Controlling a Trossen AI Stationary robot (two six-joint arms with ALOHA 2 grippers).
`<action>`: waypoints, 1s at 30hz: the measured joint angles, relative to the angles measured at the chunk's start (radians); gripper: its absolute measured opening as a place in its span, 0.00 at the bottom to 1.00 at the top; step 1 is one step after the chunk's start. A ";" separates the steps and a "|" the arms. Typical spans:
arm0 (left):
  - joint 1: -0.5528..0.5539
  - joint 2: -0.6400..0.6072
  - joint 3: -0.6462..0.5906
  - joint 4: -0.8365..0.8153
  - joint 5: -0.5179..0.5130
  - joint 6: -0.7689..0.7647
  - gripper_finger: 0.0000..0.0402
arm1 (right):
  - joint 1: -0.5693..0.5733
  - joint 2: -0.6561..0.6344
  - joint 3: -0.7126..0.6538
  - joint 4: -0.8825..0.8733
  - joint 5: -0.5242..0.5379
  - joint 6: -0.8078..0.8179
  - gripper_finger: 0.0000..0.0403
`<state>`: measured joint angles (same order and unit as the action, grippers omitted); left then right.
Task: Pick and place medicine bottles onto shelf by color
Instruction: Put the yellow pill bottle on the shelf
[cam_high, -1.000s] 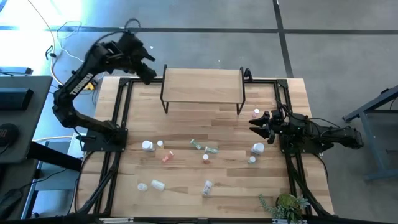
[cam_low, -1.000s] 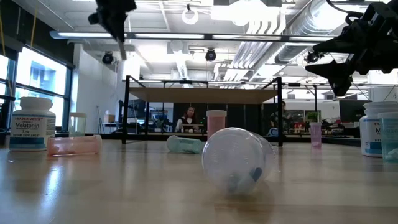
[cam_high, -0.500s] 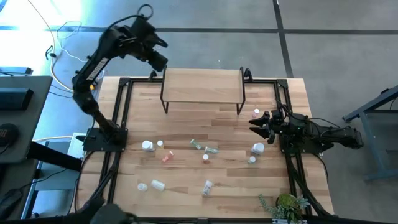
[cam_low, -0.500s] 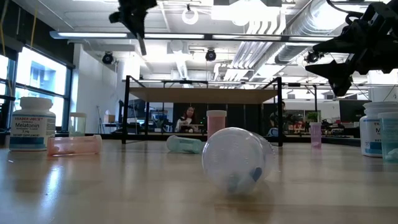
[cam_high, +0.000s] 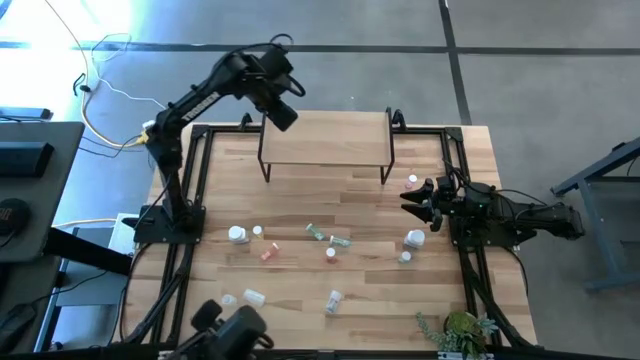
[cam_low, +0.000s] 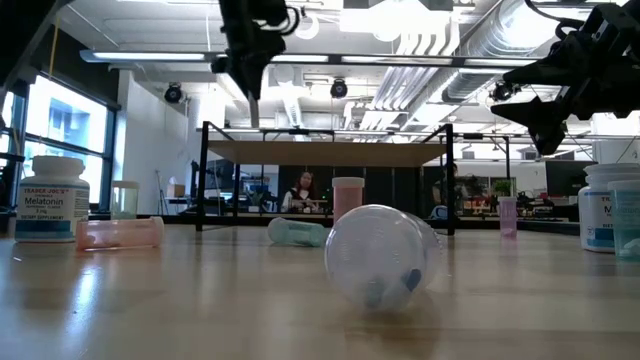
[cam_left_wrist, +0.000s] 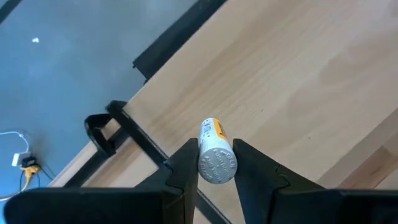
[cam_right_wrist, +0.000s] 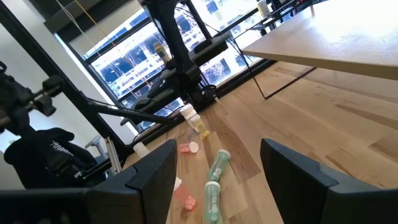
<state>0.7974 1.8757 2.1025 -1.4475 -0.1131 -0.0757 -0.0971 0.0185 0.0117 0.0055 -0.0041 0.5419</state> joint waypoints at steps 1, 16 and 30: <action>-0.004 0.010 0.000 0.001 -0.003 0.000 0.19 | 0.000 0.000 0.000 0.000 0.000 0.000 0.55; -0.003 0.082 0.000 0.042 -0.017 0.016 0.19 | 0.000 0.000 0.000 0.000 0.000 0.000 0.55; 0.017 0.127 0.000 0.068 0.023 0.019 0.20 | 0.000 0.000 0.000 0.000 0.000 0.000 0.55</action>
<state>0.8148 2.0029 2.1029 -1.3792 -0.0901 -0.0566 -0.0972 0.0185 0.0118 0.0055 -0.0043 0.5419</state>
